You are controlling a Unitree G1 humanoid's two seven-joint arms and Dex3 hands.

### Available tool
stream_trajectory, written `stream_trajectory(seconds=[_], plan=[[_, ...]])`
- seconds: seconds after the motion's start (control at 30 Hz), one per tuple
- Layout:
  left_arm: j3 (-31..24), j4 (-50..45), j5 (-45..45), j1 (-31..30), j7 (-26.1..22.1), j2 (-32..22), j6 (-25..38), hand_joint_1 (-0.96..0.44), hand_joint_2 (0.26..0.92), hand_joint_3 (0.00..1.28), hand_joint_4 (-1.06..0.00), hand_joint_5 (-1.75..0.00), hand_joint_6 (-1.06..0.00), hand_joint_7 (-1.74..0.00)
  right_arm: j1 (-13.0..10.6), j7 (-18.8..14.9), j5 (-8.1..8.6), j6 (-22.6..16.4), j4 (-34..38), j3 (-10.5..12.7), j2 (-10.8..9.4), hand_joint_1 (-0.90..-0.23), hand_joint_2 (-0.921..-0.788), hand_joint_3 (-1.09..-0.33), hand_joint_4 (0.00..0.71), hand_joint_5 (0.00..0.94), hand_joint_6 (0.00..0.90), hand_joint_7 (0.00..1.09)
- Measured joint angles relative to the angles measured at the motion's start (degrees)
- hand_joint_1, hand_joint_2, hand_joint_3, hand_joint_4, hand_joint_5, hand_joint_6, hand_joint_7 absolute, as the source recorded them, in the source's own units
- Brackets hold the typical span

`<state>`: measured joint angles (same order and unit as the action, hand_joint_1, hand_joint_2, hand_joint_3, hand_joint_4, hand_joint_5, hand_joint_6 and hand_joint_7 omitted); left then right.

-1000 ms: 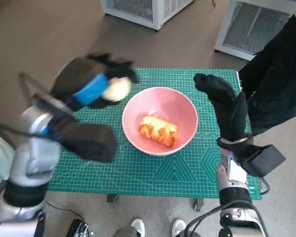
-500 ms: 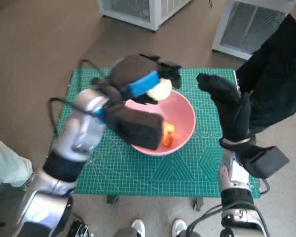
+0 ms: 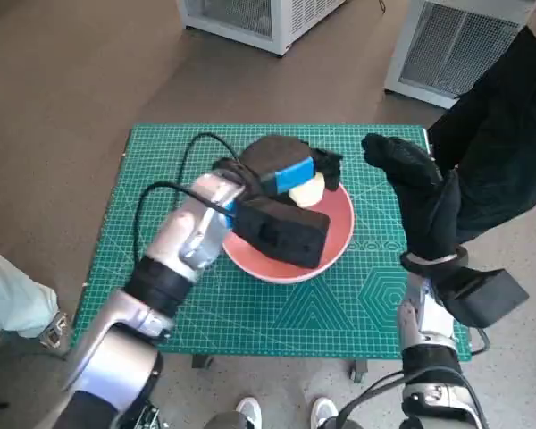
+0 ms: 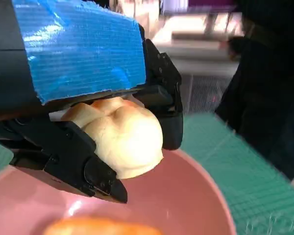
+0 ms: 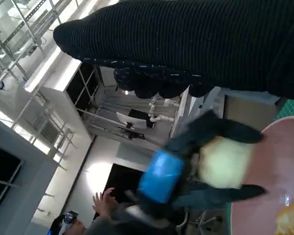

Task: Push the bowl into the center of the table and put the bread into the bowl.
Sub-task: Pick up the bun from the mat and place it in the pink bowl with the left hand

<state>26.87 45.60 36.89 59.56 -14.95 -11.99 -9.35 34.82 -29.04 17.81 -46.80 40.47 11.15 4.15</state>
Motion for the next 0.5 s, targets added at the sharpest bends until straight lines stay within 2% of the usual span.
stream_trajectory(seconds=[0.1, 0.17, 0.4, 0.5], plan=[[-0.06, 1.27, -1.20, -0.02, -1.16, 0.14, -0.22, -0.14, 0.842, 0.01, -0.35, -0.08, -0.37, -0.16, -0.12, 0.25, 0.00, 0.04, -0.20, 0.00, 0.04, -0.766, -0.921, -0.779, 0.209, 0.003, 0.005, 0.60], [-0.10, 1.42, -1.64, -0.04, -1.76, 0.07, -0.34, -0.20, 0.844, 0.01, -0.32, -0.04, -0.35, -0.12, -0.24, 0.39, -0.02, 0.04, -0.32, 0.00, 0.06, -0.766, -0.921, -0.778, 0.210, 0.003, 0.006, 0.60], [-0.39, 1.16, -2.33, -0.42, -2.05, -1.13, -3.10, -0.41, 0.857, 0.01, -0.21, 0.00, -0.30, -0.04, -0.33, 0.89, -0.12, 0.03, -0.49, -0.05, 0.13, -0.766, -0.921, -0.777, 0.211, 0.003, 0.009, 0.60], [-1.08, 0.87, -3.57, -1.04, -2.04, -1.88, -4.89, -0.45, 0.861, 0.01, -0.18, 0.00, -0.28, -0.03, -0.33, 1.00, -0.12, 0.03, -0.49, -0.05, 0.16, -0.766, -0.921, -0.778, 0.211, 0.003, 0.009, 0.60]])
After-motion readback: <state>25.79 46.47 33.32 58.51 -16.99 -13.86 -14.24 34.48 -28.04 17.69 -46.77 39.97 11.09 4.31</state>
